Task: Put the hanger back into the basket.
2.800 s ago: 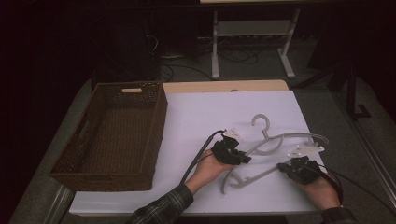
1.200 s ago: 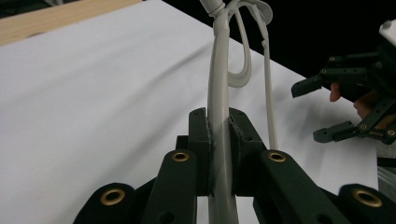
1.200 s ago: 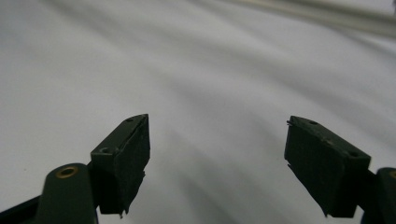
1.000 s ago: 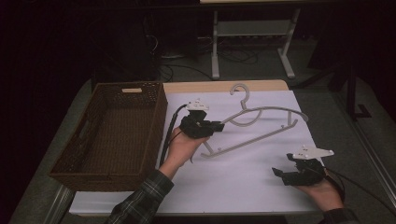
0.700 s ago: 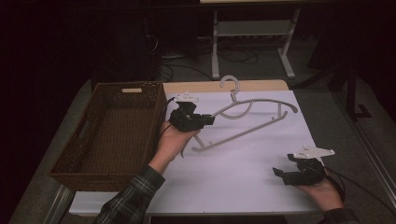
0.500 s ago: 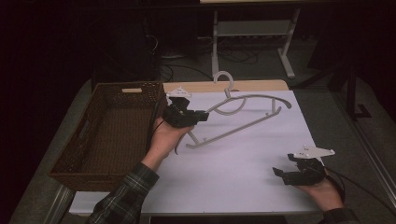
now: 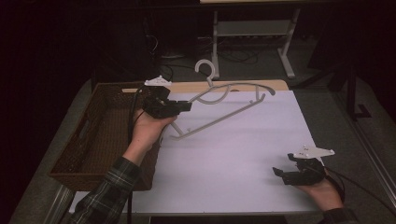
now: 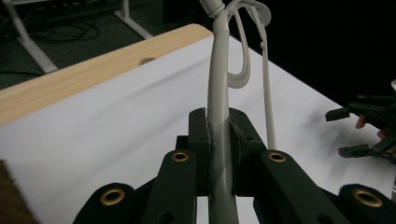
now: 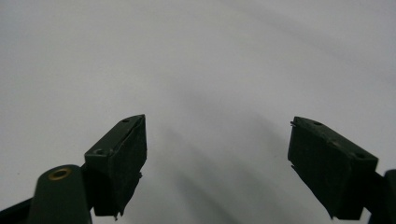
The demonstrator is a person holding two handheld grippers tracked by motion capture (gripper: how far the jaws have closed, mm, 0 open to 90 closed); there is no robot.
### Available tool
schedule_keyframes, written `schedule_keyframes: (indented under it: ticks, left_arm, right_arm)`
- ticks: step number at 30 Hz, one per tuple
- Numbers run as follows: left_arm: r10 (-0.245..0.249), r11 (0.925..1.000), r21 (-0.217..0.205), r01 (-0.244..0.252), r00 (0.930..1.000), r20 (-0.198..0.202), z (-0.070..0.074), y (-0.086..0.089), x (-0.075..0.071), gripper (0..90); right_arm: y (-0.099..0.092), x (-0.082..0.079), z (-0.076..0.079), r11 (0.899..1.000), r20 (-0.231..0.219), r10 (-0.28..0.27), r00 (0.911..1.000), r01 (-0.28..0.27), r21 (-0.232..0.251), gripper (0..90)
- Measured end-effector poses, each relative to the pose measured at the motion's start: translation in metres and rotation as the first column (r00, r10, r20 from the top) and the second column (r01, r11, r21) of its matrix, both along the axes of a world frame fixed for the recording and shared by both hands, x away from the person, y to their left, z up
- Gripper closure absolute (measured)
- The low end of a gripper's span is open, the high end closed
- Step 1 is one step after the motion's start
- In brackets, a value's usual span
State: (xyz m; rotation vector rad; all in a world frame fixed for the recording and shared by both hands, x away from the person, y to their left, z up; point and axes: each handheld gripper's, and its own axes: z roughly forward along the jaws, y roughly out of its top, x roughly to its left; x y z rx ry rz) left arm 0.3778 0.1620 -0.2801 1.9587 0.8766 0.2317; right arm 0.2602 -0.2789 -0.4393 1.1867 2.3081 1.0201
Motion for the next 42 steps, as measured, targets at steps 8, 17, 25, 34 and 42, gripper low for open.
schedule_keyframes:
  ticks: [8, 17, 25, 34, 42]
  left_arm:
    - [0.045, 0.9990, 0.008, -0.045, 0.9988, 0.020, 0.014, 0.026, 0.001, 81.7]
    - [0.084, 0.9962, 0.017, -0.085, 0.9956, 0.041, 0.026, 0.051, 0.000, 81.6]
    - [0.129, 0.9912, 0.021, -0.131, 0.9898, 0.060, 0.035, 0.076, -0.003, 81.6]
    - [0.188, 0.9813, 0.027, -0.191, 0.9787, 0.083, 0.044, 0.106, -0.006, 81.7]
    - [0.250, 0.9660, 0.040, -0.256, 0.9627, 0.103, 0.052, 0.137, -0.011, 81.7]
  right_arm:
    - [0.000, 0.001, 0.000, 1.000, -0.002, -0.003, 1.0000, 0.003, 0.004, 19.0]
    - [0.000, 0.001, 0.000, 1.000, -0.004, -0.004, 1.0000, 0.004, 0.005, 19.0]
    - [0.000, 0.001, 0.000, 1.000, -0.005, -0.005, 1.0000, 0.005, 0.008, 19.0]
    - [0.000, 0.001, 0.000, 1.000, -0.004, -0.004, 1.0000, 0.005, 0.010, 19.0]
    - [0.000, 0.002, 0.000, 1.000, -0.006, -0.006, 1.0000, 0.006, 0.010, 19.1]
